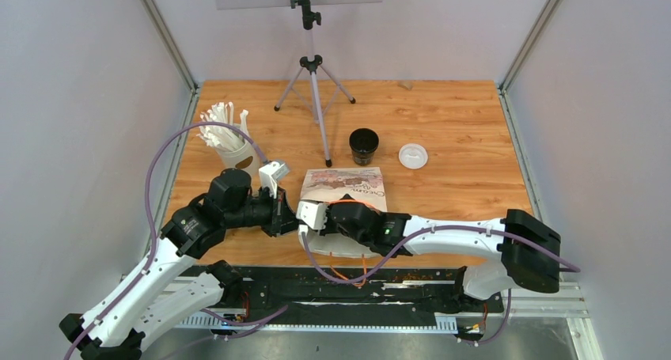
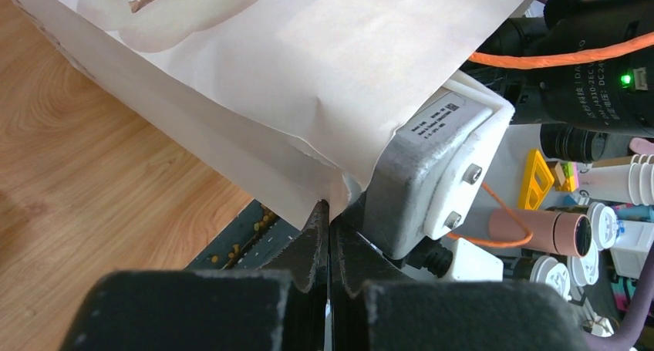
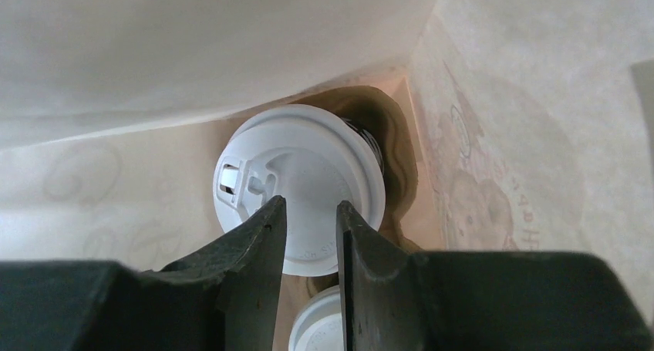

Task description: Pack the takeout coffee

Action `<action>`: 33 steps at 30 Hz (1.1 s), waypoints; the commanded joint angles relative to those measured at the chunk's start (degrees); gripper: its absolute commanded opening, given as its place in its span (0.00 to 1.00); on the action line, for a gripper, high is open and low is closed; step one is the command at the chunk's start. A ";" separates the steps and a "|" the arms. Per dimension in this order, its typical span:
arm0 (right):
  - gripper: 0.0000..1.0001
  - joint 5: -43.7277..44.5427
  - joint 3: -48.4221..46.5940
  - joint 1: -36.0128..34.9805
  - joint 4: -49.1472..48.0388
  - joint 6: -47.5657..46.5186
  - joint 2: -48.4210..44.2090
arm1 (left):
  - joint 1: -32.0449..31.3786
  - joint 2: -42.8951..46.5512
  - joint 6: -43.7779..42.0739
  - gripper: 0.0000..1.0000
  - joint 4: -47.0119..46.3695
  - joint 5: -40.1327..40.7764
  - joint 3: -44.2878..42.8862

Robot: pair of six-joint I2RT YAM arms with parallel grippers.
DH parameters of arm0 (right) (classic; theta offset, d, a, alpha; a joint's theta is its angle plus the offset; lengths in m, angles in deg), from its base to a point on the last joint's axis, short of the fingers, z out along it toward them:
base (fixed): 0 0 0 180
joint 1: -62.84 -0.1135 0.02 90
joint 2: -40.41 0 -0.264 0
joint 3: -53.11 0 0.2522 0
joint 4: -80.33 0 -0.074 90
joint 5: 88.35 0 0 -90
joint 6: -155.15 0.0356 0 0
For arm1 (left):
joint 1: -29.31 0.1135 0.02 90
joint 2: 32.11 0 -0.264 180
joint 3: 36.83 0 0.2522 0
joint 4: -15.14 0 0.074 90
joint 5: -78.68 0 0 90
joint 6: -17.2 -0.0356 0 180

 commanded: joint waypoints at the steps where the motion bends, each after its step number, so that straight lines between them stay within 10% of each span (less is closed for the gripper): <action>1: 0.30 3.78 -1.74 0.12 -3.87 0.64 0.67 | -0.47 0.56 0.56 0.00 -1.59 -3.75 -1.26; 33: 0.30 7.93 -4.25 0.08 -6.39 0.30 7.30 | -0.44 0.98 1.86 0.00 -2.69 -4.58 -0.27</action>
